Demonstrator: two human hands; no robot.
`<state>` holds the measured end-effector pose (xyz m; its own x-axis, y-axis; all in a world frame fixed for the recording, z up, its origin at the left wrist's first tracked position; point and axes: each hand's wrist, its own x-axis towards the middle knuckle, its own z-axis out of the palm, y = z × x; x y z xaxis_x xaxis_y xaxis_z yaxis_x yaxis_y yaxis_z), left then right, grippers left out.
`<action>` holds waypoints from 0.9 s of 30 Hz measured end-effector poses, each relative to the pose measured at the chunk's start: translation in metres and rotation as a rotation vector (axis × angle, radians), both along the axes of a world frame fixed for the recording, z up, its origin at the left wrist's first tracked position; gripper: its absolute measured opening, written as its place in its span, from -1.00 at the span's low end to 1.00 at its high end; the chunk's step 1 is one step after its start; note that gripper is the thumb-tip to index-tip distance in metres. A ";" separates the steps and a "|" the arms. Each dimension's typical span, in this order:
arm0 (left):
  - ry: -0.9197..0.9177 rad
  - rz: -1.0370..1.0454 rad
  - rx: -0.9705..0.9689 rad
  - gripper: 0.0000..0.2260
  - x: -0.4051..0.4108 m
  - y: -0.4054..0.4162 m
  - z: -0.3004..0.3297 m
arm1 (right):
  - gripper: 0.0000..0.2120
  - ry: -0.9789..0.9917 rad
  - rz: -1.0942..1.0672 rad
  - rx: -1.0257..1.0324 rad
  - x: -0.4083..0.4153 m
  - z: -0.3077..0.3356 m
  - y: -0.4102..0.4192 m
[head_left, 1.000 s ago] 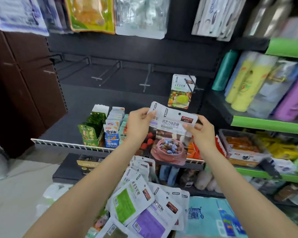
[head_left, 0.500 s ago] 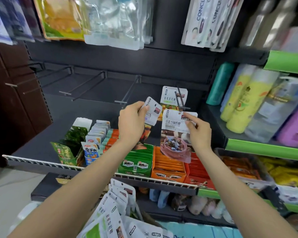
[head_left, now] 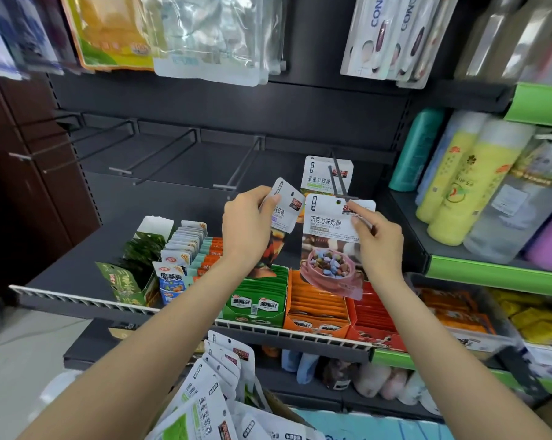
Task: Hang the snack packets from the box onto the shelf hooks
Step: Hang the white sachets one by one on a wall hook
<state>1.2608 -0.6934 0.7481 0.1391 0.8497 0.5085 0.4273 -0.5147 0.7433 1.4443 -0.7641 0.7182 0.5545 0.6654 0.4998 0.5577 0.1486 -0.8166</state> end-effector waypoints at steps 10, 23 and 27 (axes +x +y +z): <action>-0.007 -0.022 -0.002 -0.81 0.006 0.005 0.002 | -0.71 -0.093 -0.105 -0.063 0.002 -0.001 0.005; 0.032 -0.013 -0.016 -0.82 0.023 0.024 0.003 | -0.70 -0.212 -0.016 -0.375 0.050 0.002 0.105; 0.047 -0.016 -0.003 -0.82 0.024 0.032 0.005 | -0.87 -0.206 0.007 -0.450 0.062 0.010 0.133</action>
